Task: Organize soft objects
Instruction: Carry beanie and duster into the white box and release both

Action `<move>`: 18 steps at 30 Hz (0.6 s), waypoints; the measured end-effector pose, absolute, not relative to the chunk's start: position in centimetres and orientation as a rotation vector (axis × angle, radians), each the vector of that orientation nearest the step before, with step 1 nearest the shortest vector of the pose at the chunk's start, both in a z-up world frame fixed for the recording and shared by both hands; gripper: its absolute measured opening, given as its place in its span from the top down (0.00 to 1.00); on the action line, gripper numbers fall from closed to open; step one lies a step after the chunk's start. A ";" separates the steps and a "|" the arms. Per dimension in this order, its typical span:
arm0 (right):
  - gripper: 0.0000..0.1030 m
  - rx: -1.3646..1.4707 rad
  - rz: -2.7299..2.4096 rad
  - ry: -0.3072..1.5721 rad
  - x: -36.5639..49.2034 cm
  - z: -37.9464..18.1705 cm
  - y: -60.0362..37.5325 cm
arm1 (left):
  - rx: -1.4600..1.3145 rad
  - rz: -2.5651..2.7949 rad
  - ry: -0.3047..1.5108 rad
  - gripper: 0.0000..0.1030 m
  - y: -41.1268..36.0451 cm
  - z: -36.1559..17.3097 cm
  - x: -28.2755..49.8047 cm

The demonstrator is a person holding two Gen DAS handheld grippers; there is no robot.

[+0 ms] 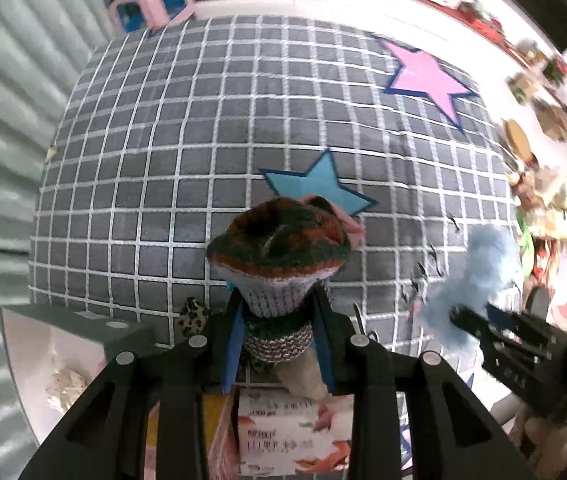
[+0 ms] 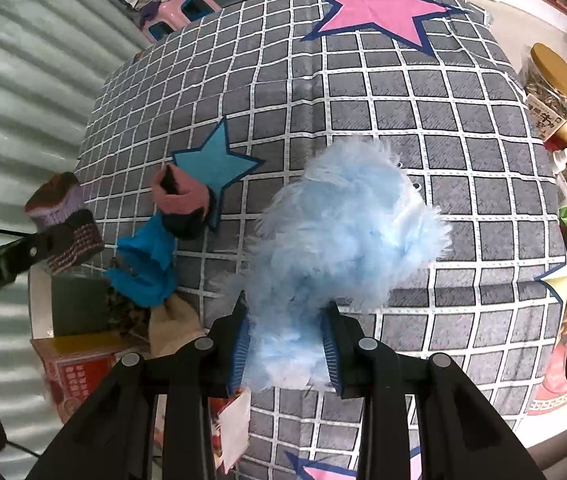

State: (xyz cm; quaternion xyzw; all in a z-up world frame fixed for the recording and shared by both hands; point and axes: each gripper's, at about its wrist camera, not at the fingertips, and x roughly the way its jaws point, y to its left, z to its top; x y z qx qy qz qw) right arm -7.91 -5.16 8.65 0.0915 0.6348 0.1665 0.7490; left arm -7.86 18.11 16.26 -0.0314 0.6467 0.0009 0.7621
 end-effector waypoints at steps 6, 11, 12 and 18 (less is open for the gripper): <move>0.67 0.194 0.356 1.387 -9.6 9.5 -5.0 | -0.026 -0.085 1.384 0.66 16.7 16.8 -10.6; 0.67 0.189 0.359 1.377 -11.1 10.2 -4.1 | -0.025 -0.110 1.387 0.66 16.6 16.7 -12.8; 0.67 0.185 0.359 1.377 -11.6 10.4 -3.9 | -0.019 -0.116 1.387 0.66 16.6 16.7 -13.1; 0.67 0.161 0.347 1.378 -14.2 11.1 -3.3 | 0.042 -0.185 1.385 0.66 15.5 17.5 -16.4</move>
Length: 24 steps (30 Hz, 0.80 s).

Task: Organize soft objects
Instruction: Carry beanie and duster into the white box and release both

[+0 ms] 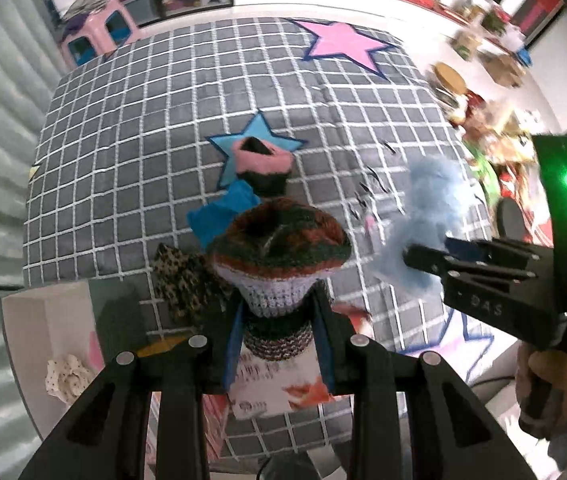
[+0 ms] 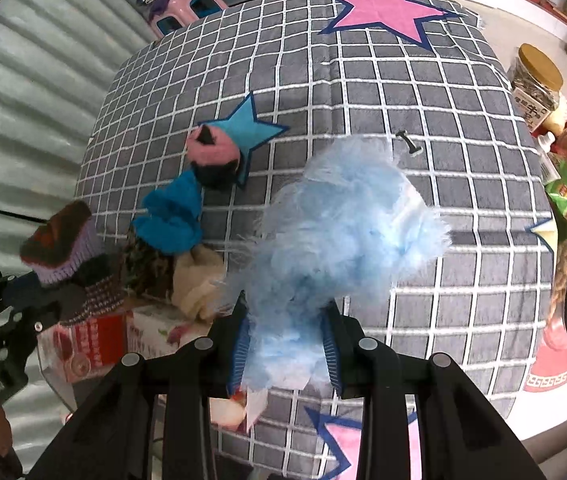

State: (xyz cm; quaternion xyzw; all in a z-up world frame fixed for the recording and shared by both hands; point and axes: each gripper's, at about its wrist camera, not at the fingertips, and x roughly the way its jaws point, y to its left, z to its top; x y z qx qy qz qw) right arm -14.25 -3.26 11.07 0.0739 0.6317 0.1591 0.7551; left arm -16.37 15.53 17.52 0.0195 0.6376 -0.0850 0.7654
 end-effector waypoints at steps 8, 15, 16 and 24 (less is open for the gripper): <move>0.67 0.128 0.335 1.397 -19.6 11.9 -2.6 | 0.092 -0.287 1.390 0.66 14.8 18.2 -21.4; 0.67 0.082 0.358 1.406 -23.5 12.7 -0.1 | 0.080 -0.338 1.387 0.66 16.1 18.8 -25.5; 0.67 0.078 0.364 1.406 -23.9 12.8 0.3 | 0.081 -0.344 1.385 0.66 16.4 18.9 -26.1; 0.67 -0.005 0.438 1.410 -27.0 13.5 4.3 | 0.055 -0.330 1.365 0.66 20.0 19.6 -30.4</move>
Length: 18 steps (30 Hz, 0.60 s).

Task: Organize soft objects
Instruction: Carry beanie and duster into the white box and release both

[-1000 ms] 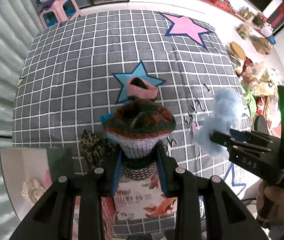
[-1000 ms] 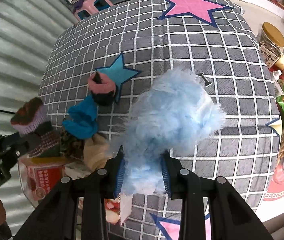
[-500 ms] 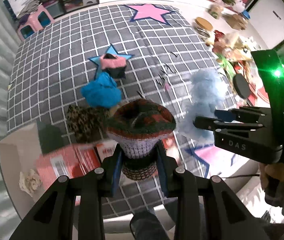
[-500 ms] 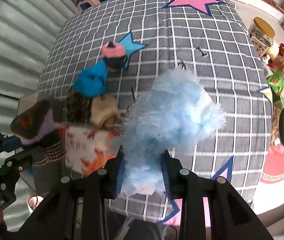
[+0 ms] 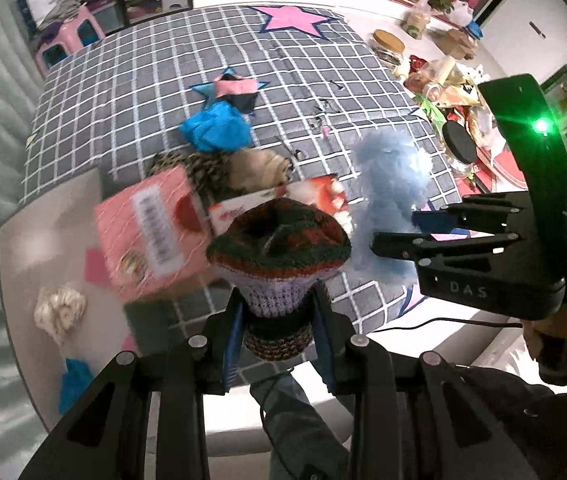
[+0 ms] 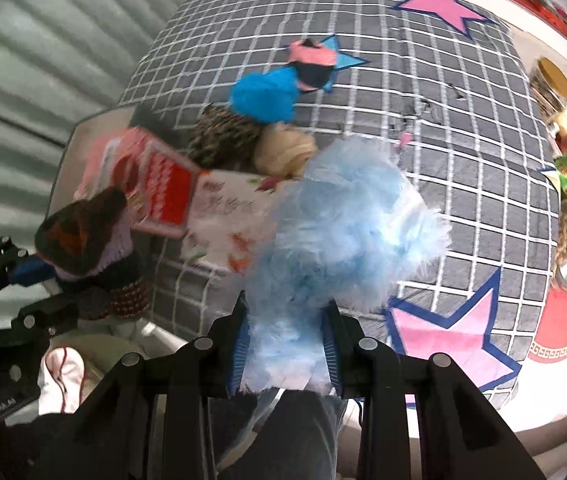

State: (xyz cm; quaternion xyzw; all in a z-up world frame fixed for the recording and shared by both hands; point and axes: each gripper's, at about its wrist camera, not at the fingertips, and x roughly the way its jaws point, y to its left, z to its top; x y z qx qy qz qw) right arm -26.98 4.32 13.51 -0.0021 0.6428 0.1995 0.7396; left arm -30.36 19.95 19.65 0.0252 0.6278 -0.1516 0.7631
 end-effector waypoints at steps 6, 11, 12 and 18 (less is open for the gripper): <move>0.67 -0.056 0.502 1.417 -28.6 13.7 7.4 | 0.016 -0.278 1.353 0.66 23.1 20.0 -32.6; 0.67 -0.112 0.576 1.414 -30.3 13.9 10.5 | -0.023 -0.222 1.331 0.66 25.6 20.5 -34.2; 0.67 -0.120 0.589 1.413 -30.6 14.0 11.1 | -0.035 -0.204 1.323 0.66 26.2 20.7 -34.5; 0.67 -0.196 0.662 1.379 -31.5 15.1 14.6 | -0.091 -0.072 1.280 0.66 30.3 21.4 -35.6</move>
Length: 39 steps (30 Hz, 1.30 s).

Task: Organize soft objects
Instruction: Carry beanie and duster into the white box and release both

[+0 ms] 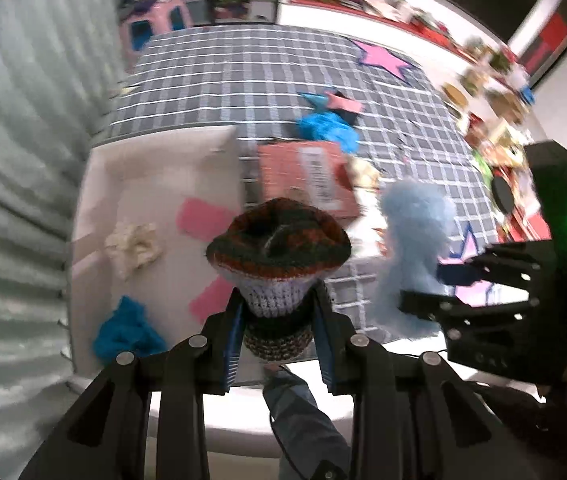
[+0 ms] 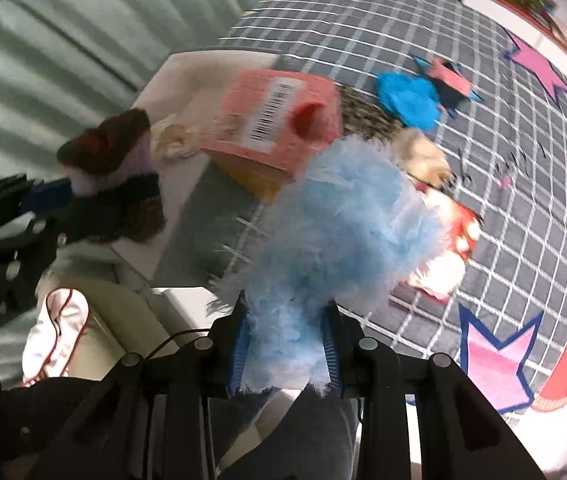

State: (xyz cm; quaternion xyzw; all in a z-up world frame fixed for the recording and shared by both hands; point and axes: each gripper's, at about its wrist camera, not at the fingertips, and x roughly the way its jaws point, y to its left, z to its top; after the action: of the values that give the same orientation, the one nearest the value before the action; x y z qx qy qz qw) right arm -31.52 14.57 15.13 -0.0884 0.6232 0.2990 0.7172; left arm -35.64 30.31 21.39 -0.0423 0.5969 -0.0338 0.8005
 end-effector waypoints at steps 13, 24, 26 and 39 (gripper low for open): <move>0.67 -0.344 0.827 1.318 -31.9 17.5 22.7 | -0.226 0.164 1.270 0.66 40.1 20.5 -38.9; 0.67 -0.381 0.902 1.291 -30.2 18.7 28.5 | -0.310 0.239 1.287 0.66 42.3 18.5 -39.5; 0.67 -0.380 0.908 1.295 -29.8 18.6 29.1 | -0.313 0.252 1.289 0.66 42.4 18.2 -39.3; 0.67 -0.399 0.922 1.315 -28.3 18.0 31.1 | -0.352 0.268 1.331 0.66 42.8 16.4 -38.3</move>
State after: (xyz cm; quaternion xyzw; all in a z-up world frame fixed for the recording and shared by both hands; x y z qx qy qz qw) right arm -28.28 31.08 18.02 -0.1775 0.5849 0.4102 0.6768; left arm -38.30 42.83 16.41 -0.1621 0.6123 0.1233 0.7639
